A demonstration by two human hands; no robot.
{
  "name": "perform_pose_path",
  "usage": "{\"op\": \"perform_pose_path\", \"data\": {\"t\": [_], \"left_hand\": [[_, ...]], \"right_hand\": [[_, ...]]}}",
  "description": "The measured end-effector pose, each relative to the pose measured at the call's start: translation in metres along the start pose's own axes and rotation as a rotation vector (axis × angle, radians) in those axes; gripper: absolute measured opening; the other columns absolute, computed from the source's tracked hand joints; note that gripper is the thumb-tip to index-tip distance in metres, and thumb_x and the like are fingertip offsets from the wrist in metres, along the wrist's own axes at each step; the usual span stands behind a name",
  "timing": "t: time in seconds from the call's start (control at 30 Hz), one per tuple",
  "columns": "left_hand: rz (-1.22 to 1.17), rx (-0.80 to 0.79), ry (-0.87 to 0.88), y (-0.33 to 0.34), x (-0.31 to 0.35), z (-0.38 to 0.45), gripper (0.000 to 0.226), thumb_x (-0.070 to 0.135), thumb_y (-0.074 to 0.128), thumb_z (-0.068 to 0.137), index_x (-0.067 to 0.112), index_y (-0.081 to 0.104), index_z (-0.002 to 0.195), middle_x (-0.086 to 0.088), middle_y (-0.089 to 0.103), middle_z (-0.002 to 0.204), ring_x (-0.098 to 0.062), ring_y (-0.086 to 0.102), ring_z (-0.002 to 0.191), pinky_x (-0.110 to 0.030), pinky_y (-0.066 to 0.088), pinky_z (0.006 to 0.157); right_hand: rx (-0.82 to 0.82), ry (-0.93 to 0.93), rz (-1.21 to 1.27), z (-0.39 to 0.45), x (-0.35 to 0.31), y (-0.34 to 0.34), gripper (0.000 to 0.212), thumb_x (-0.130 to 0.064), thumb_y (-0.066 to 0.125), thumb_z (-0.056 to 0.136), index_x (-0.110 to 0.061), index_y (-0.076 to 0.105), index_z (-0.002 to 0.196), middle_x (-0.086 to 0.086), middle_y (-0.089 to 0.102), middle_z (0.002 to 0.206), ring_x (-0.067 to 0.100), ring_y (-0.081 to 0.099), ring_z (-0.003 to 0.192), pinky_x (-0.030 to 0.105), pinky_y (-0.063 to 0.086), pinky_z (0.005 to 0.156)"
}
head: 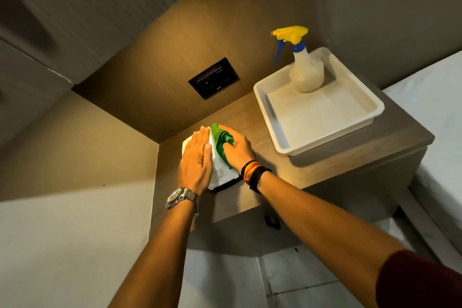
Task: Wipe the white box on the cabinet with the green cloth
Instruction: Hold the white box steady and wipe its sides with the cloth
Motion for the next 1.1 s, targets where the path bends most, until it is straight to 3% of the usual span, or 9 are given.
{"op": "perform_pose_path", "data": {"t": [0.1, 0.17, 0.23, 0.3, 0.37, 0.47, 0.73, 0.93, 1.1], "left_hand": [[-0.069, 0.004, -0.005, -0.004, -0.002, 0.000, 0.052, 0.036, 0.032, 0.106, 0.021, 0.037, 0.156, 0.002, 0.034, 0.162, -0.012, 0.026, 0.151, -0.032, 0.017, 0.124], [-0.063, 0.025, 0.000, -0.006, -0.002, 0.000, 0.051, 0.036, 0.032, 0.105, 0.022, 0.040, 0.154, 0.003, 0.036, 0.161, -0.014, 0.028, 0.151, -0.033, 0.020, 0.123], [-0.038, 0.037, 0.011, -0.007, -0.001, 0.000, 0.051, 0.035, 0.032, 0.105, 0.023, 0.040, 0.154, 0.004, 0.036, 0.161, -0.014, 0.028, 0.151, -0.033, 0.021, 0.123], [-0.023, 0.024, 0.014, -0.004, 0.000, 0.000, 0.052, 0.035, 0.032, 0.106, 0.023, 0.038, 0.155, 0.006, 0.034, 0.162, -0.013, 0.026, 0.152, -0.033, 0.021, 0.122], [-0.020, 0.008, 0.008, -0.003, -0.001, 0.000, 0.052, 0.037, 0.031, 0.106, 0.024, 0.035, 0.156, 0.007, 0.032, 0.163, -0.011, 0.024, 0.152, -0.034, 0.021, 0.122], [-0.031, -0.008, 0.003, -0.003, -0.002, 0.000, 0.053, 0.037, 0.031, 0.106, 0.024, 0.034, 0.157, 0.007, 0.031, 0.164, -0.011, 0.023, 0.153, -0.035, 0.021, 0.123], [-0.064, 0.023, -0.022, -0.002, -0.002, -0.002, 0.050, 0.036, 0.033, 0.107, 0.024, 0.035, 0.156, 0.005, 0.033, 0.163, -0.014, 0.026, 0.152, -0.036, 0.024, 0.120], [-0.069, 0.042, -0.003, 0.000, -0.006, -0.001, 0.050, 0.036, 0.031, 0.108, 0.024, 0.036, 0.156, 0.005, 0.033, 0.163, -0.014, 0.027, 0.152, -0.043, 0.029, 0.123], [-0.054, 0.018, 0.001, 0.000, -0.003, -0.001, 0.052, 0.038, 0.028, 0.106, 0.024, 0.036, 0.156, 0.005, 0.033, 0.164, -0.012, 0.025, 0.153, -0.036, 0.023, 0.123]], "right_hand": [[-0.061, -0.115, -0.049, -0.038, 0.014, 0.004, 0.074, 0.009, 0.045, 0.088, -0.041, 0.043, 0.143, 0.002, 0.039, 0.154, 0.024, 0.038, 0.141, 0.046, 0.048, 0.105], [-0.092, -0.184, -0.164, -0.064, 0.031, 0.004, 0.084, 0.003, 0.047, 0.087, -0.056, 0.028, 0.144, -0.005, 0.028, 0.159, 0.022, 0.026, 0.148, 0.054, 0.038, 0.112], [-0.120, -0.259, -0.344, -0.075, 0.039, 0.009, 0.086, -0.010, 0.050, 0.088, -0.056, 0.008, 0.148, -0.016, 0.010, 0.164, 0.012, 0.006, 0.152, 0.057, 0.018, 0.120], [-0.107, -0.291, -0.459, -0.075, 0.037, 0.014, 0.088, -0.032, 0.058, 0.088, -0.048, -0.002, 0.151, -0.019, -0.001, 0.163, 0.006, -0.003, 0.151, 0.053, 0.010, 0.123], [-0.041, -0.296, -0.442, -0.069, 0.033, 0.015, 0.096, -0.040, 0.065, 0.084, -0.043, -0.001, 0.153, -0.014, 0.005, 0.165, 0.009, 0.001, 0.152, 0.050, 0.016, 0.123], [0.063, -0.338, -0.468, -0.069, 0.032, 0.013, 0.096, -0.010, 0.065, 0.085, -0.040, 0.004, 0.154, -0.015, 0.009, 0.163, 0.012, 0.008, 0.152, 0.051, 0.028, 0.118], [-0.034, -0.338, -0.606, -0.060, 0.043, -0.002, 0.096, 0.007, 0.055, 0.084, -0.033, 0.004, 0.155, -0.012, 0.008, 0.164, 0.012, 0.009, 0.152, 0.044, 0.020, 0.122], [-0.074, -0.249, -0.355, 0.001, 0.016, 0.005, 0.087, 0.014, 0.048, 0.081, -0.028, 0.026, 0.153, -0.004, 0.030, 0.161, 0.015, 0.024, 0.149, 0.045, 0.032, 0.118], [-0.121, -0.385, -0.429, -0.049, 0.015, 0.013, 0.087, 0.010, 0.051, 0.085, -0.025, 0.015, 0.156, -0.008, 0.014, 0.164, 0.009, 0.007, 0.151, 0.042, 0.017, 0.123]]}}
Point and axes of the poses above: each hand's wrist, its own z-axis towards the middle knuckle, its own y-axis out of the palm, x = y × z, the point moved 8 cm from there along z, towards the middle knuckle
